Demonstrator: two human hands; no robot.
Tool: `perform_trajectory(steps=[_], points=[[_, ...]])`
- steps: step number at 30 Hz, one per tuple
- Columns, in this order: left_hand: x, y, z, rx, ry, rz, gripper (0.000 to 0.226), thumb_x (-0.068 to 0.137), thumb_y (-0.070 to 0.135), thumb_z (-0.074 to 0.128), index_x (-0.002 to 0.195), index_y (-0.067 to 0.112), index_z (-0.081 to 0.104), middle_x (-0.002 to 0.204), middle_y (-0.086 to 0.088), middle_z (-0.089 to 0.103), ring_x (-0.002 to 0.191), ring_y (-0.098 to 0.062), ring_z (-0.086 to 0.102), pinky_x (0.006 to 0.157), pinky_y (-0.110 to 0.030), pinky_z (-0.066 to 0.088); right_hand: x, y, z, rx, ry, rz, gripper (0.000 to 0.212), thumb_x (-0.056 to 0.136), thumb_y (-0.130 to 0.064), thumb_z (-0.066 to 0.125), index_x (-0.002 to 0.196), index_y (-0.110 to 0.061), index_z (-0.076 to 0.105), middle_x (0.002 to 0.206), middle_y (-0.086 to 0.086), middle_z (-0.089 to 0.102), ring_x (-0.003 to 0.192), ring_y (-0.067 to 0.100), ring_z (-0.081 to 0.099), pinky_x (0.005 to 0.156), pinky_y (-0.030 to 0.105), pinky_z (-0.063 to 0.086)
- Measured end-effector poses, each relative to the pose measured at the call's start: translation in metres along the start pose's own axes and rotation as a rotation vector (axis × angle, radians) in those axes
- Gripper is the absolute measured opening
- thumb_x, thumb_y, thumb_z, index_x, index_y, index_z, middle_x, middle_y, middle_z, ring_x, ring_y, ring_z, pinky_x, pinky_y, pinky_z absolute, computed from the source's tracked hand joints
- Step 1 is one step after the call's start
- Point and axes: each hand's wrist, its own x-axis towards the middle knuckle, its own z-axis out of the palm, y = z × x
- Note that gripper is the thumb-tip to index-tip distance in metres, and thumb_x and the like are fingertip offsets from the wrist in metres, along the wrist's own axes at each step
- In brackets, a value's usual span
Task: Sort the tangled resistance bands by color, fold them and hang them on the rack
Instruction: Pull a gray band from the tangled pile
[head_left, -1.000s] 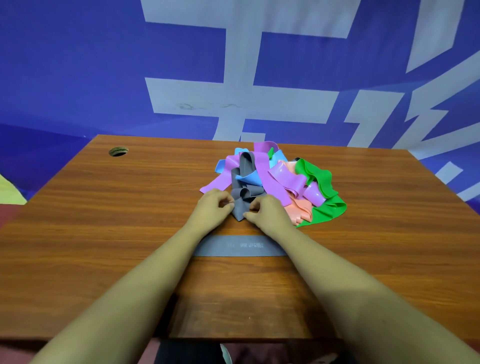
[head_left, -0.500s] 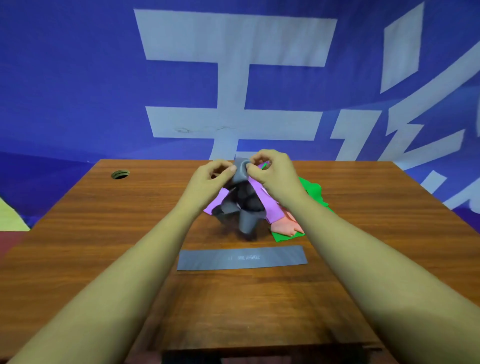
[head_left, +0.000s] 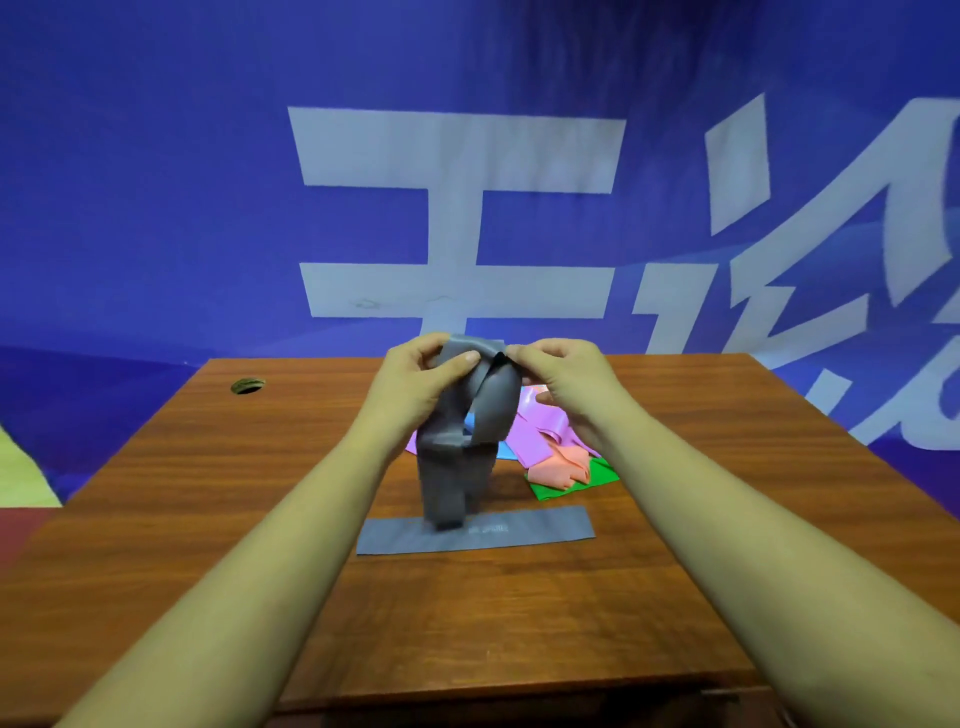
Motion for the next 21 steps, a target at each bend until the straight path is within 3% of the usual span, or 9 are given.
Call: perform_trajectory(steps=[2, 5, 8, 12, 16, 21], points=[[-0.001, 0.006, 0.004, -0.02, 0.02, -0.016, 0.014, 0.087, 0.021, 0.07, 0.095, 0.009, 0.07, 0.092, -0.012, 0.074, 0.084, -0.019, 0.067, 0.076, -0.034, 0.051, -0.006, 0.001, 0.003, 0.006, 0.049, -0.046, 0.028, 0.086, -0.029, 0.069, 0.09, -0.002, 0.067, 0.08, 0.003, 0.065, 0.075, 0.012, 0.058, 0.061, 0.025, 0.043], [-0.002, 0.014, 0.009, -0.105, 0.09, -0.057, 0.012, 0.088, 0.02, 0.07, 0.082, 0.01, 0.067, 0.077, -0.007, 0.069, 0.072, -0.016, 0.062, 0.065, -0.027, 0.048, -0.017, 0.007, 0.011, -0.1, 0.146, -0.217, 0.018, 0.086, -0.021, 0.069, 0.094, -0.005, 0.065, 0.09, 0.006, 0.068, 0.079, 0.011, 0.058, 0.073, 0.024, 0.047], [-0.001, 0.018, 0.013, -0.154, 0.149, -0.105, 0.005, 0.088, 0.015, 0.069, 0.086, 0.01, 0.071, 0.081, -0.006, 0.074, 0.075, -0.018, 0.067, 0.069, -0.031, 0.054, -0.032, 0.017, 0.024, -0.135, 0.021, -0.243, 0.015, 0.086, -0.021, 0.07, 0.095, -0.009, 0.067, 0.09, -0.001, 0.067, 0.08, 0.006, 0.058, 0.074, 0.019, 0.045], [-0.002, 0.014, 0.017, -0.173, 0.201, -0.16, 0.009, 0.089, 0.013, 0.068, 0.082, 0.008, 0.068, 0.07, -0.001, 0.071, 0.065, -0.015, 0.065, 0.061, -0.027, 0.052, -0.046, 0.037, 0.031, -0.093, -0.047, -0.187, 0.034, 0.079, -0.028, 0.078, 0.108, -0.02, 0.061, 0.103, -0.004, 0.062, 0.084, 0.014, 0.061, 0.072, 0.025, 0.05], [-0.007, 0.009, 0.019, -0.246, 0.229, -0.259, 0.028, 0.089, 0.019, 0.069, 0.095, -0.007, 0.062, 0.084, -0.015, 0.067, 0.076, -0.025, 0.063, 0.073, -0.041, 0.055, -0.055, 0.05, 0.032, -0.047, -0.059, -0.235, 0.047, 0.079, -0.019, 0.077, 0.118, -0.033, 0.052, 0.112, -0.01, 0.056, 0.076, 0.015, 0.06, 0.072, 0.027, 0.052], [-0.015, 0.008, 0.021, -0.252, 0.202, -0.28, 0.044, 0.083, 0.028, 0.073, 0.1, -0.009, 0.06, 0.092, -0.018, 0.066, 0.082, -0.027, 0.064, 0.08, -0.05, 0.055, -0.051, 0.05, 0.033, -0.048, 0.009, -0.186, 0.021, 0.08, -0.013, 0.076, 0.093, -0.024, 0.064, 0.092, -0.013, 0.061, 0.066, 0.011, 0.052, 0.072, 0.021, 0.049]])
